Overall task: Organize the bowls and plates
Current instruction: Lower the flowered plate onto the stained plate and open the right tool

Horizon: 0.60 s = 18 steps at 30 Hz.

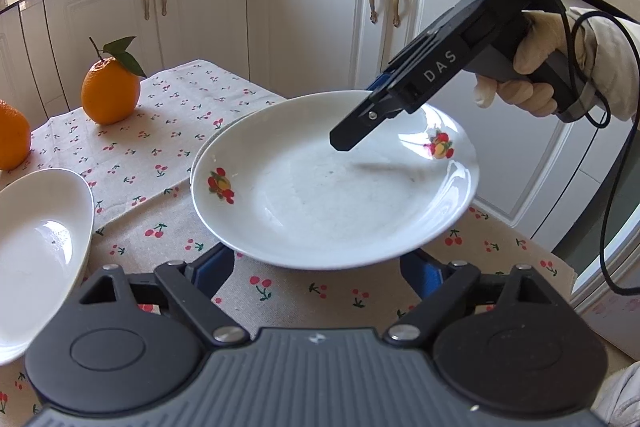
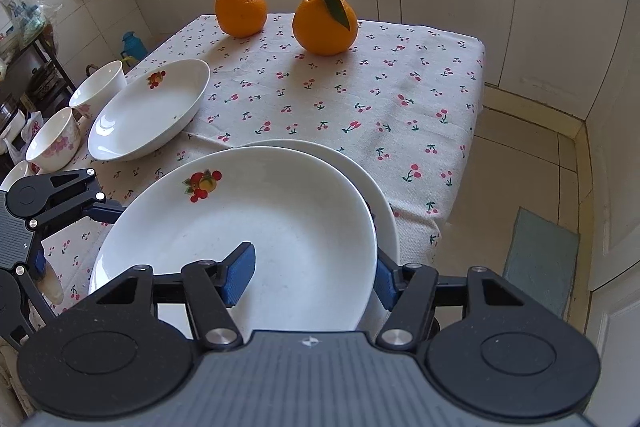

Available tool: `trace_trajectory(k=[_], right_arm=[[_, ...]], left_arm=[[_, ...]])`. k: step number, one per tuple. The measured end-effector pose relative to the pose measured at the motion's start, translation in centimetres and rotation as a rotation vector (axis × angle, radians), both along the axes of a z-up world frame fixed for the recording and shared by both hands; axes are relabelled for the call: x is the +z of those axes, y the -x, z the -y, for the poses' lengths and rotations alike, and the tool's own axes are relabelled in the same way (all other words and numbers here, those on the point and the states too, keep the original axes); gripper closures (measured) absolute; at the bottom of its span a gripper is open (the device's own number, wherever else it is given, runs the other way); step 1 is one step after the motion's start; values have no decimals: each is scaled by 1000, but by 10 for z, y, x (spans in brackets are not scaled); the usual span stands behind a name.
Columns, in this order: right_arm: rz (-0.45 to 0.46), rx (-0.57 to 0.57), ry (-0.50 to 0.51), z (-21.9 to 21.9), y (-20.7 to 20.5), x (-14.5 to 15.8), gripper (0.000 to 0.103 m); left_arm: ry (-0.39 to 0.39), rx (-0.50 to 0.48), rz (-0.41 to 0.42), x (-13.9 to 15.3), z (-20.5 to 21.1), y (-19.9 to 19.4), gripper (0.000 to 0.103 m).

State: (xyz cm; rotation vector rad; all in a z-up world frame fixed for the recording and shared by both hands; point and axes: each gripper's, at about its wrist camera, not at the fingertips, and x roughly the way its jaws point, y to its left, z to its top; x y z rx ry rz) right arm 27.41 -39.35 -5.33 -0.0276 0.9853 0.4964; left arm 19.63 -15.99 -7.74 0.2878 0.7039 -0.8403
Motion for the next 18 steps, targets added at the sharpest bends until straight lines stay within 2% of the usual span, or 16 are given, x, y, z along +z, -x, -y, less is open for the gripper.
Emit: trace_trajectory(k=[13,18], right_arm=[[15,-44,21,4,11,8,31],[12,-57,40,1,15,10,27]], left_arm=[[8,-5,0,-2,-1,-1,12],[6,1,27,0,-3,4,12]])
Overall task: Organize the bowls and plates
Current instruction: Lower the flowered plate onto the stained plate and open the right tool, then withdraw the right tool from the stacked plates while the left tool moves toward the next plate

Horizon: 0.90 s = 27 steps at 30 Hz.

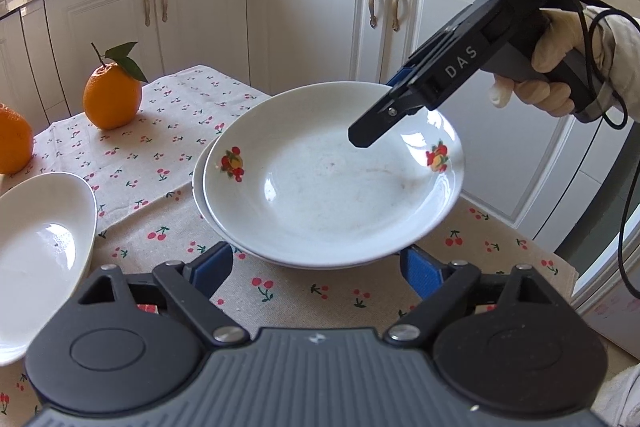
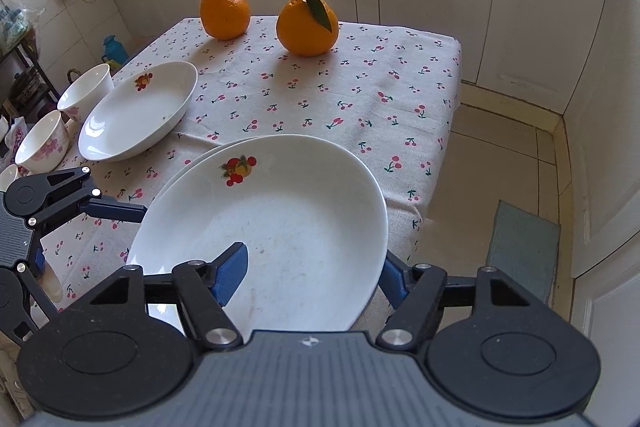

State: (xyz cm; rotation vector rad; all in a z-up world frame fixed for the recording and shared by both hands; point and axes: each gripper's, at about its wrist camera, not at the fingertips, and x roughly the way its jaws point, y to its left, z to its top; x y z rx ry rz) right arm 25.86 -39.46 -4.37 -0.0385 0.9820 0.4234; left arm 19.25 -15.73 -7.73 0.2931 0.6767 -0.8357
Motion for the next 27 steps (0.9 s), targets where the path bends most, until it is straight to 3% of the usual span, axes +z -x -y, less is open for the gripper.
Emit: trace_trajectory(k=[5,15,17,22,27], right_arm=[[0,-16,46,-9,3,-1,20],[33,-67,36,-16,25,3,6],[63,-68,20,-23,36,9,0],[121,-31,28,-52,64,15,0],[161,24,51,-82,81,16,0]], left_arm=[[9,15,25,5,-7,8,12],[34,59,51,15,-31,24,11],[37,89,61,17,-37,28,10],[50,194,79,21,-55,34,6],[1,326,96,16,-72,33,3]])
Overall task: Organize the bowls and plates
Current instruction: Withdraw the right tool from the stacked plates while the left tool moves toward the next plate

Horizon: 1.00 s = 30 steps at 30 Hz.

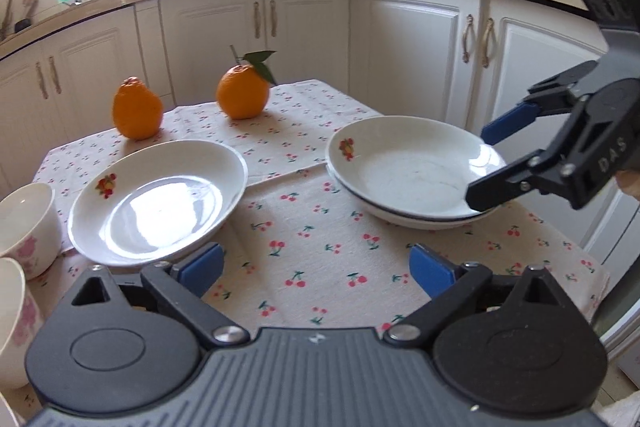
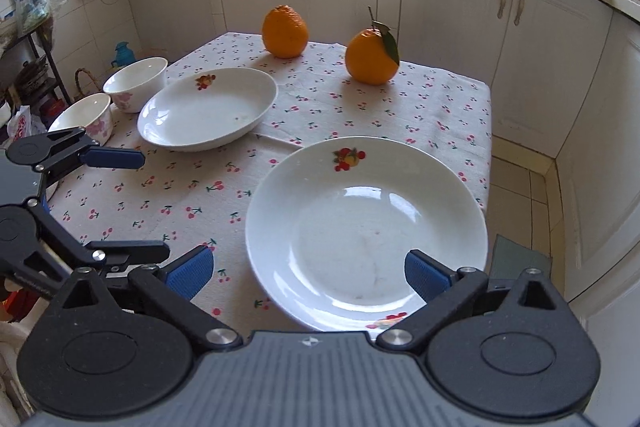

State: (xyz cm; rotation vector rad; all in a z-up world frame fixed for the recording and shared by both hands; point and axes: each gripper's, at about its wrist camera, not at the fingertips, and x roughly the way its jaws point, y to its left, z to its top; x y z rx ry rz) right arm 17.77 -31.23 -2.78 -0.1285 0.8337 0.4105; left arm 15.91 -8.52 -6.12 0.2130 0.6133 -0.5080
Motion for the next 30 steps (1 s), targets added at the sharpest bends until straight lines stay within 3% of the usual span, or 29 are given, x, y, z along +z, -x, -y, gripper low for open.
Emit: trace_trajectory(k=[10,17,30], right_arm=[[30,69,32,-32,7,3,0],[21,83,48,-34,0,3,0],[-4,188,83,-51,-43,4,0]], left_arm=[[-11,272,-50,-27,-33,-28,3],[-5,331,-86,-42,-35,-47,2],[-7,421,-108,-41,-33,-74,0]])
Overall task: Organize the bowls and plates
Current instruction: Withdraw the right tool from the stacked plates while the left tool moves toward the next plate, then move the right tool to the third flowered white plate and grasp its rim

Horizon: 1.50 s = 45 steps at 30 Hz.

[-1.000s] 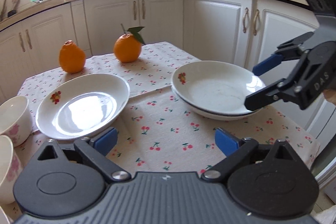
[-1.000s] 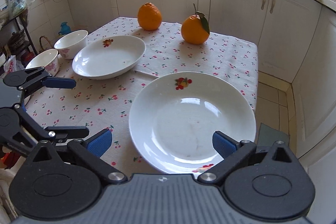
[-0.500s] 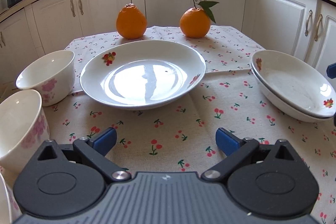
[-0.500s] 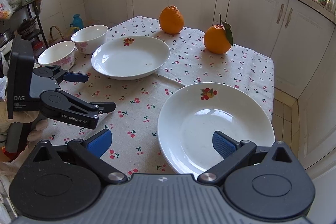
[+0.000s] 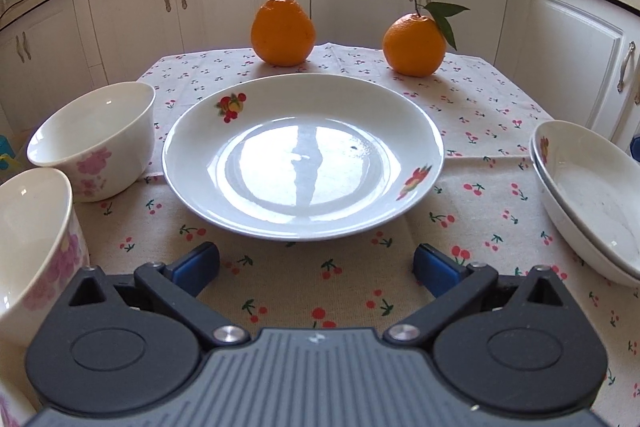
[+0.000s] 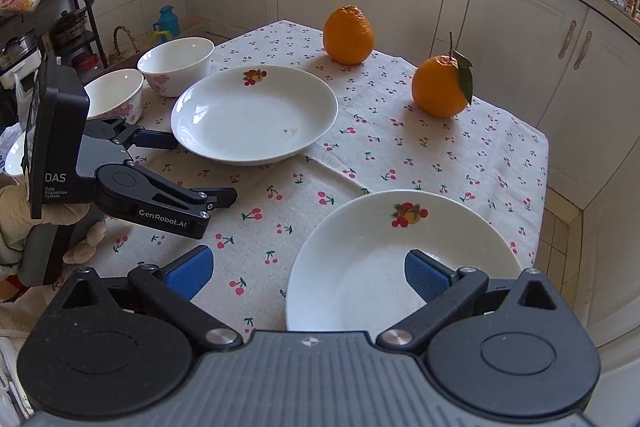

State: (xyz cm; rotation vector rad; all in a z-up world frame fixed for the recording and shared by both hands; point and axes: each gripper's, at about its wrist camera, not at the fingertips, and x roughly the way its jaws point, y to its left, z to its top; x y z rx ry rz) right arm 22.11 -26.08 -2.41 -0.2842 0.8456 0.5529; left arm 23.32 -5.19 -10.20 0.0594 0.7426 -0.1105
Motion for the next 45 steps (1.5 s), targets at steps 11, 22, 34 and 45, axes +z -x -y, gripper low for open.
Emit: trace_trajectory(k=[11,22,34,45], right_arm=[[-11,142,11,-32,-52,1,0],[-57,236,-23,-55,-130,0,0],[-140,371,-28,-99,-207,-15,12],[-280,429,-67,-121,-261,-47,28]], left_arm=[[-9,42,-1,2,-3,-10,1],[-9,8,10,5,-4,-12,18],[6,1,8,5,-6,-11,21],[2,-3,12,5,-6,-11,21]])
